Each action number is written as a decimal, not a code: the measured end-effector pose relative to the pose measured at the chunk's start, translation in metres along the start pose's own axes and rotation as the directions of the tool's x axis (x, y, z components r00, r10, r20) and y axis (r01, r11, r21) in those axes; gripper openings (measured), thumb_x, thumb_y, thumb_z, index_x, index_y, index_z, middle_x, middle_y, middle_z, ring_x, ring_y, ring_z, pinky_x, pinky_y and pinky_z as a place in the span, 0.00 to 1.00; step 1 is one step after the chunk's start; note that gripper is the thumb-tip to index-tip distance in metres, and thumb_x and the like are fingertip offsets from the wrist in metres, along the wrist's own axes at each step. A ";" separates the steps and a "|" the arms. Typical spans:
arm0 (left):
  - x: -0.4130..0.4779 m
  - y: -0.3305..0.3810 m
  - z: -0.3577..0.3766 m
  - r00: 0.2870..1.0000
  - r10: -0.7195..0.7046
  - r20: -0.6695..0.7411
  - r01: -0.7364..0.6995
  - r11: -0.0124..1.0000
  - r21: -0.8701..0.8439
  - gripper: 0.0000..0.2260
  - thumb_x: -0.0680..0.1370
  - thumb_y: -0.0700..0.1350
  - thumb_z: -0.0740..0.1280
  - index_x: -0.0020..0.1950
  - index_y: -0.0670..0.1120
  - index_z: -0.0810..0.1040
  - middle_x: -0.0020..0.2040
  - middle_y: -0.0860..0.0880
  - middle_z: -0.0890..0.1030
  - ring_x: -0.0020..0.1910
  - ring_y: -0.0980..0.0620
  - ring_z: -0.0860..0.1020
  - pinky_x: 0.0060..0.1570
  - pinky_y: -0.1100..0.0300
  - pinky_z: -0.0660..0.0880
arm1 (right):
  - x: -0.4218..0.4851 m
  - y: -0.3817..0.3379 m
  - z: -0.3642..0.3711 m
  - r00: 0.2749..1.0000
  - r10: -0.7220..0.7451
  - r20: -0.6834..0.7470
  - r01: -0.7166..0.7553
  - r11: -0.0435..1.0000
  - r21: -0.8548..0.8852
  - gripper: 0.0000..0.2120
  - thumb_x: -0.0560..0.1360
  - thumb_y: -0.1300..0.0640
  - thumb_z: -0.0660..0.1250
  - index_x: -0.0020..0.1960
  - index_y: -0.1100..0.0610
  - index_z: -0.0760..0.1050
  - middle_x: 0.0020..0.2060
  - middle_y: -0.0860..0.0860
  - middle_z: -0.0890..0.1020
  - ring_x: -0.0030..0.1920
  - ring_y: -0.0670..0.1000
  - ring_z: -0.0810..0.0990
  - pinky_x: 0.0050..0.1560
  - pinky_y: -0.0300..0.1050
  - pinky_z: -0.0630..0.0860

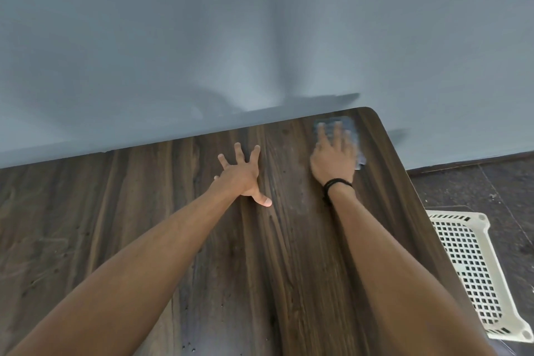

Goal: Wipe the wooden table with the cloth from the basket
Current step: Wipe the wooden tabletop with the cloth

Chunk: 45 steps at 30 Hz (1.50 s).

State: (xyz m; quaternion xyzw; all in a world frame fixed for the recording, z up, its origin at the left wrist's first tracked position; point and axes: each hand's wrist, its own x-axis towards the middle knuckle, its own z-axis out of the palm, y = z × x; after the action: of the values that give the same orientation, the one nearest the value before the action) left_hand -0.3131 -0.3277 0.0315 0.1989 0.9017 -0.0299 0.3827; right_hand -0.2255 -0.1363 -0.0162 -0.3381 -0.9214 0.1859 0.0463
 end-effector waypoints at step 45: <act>-0.004 0.001 0.000 1.000 0.009 -0.012 -0.009 1.000 -0.017 0.65 0.64 0.57 0.81 0.78 0.57 0.30 0.77 0.45 0.27 0.74 0.28 0.32 0.72 0.28 0.51 | 0.026 -0.040 0.010 0.990 -0.106 0.095 0.106 0.994 0.010 0.26 0.85 0.49 0.48 0.82 0.45 0.47 0.81 0.51 0.45 0.81 0.55 0.44 0.79 0.55 0.41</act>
State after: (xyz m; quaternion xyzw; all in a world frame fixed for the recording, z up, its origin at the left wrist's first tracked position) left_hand -0.3100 -0.3278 0.0349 0.1996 0.9032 -0.0193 0.3794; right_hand -0.2722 -0.1507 -0.0112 -0.2791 -0.9388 0.2012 0.0128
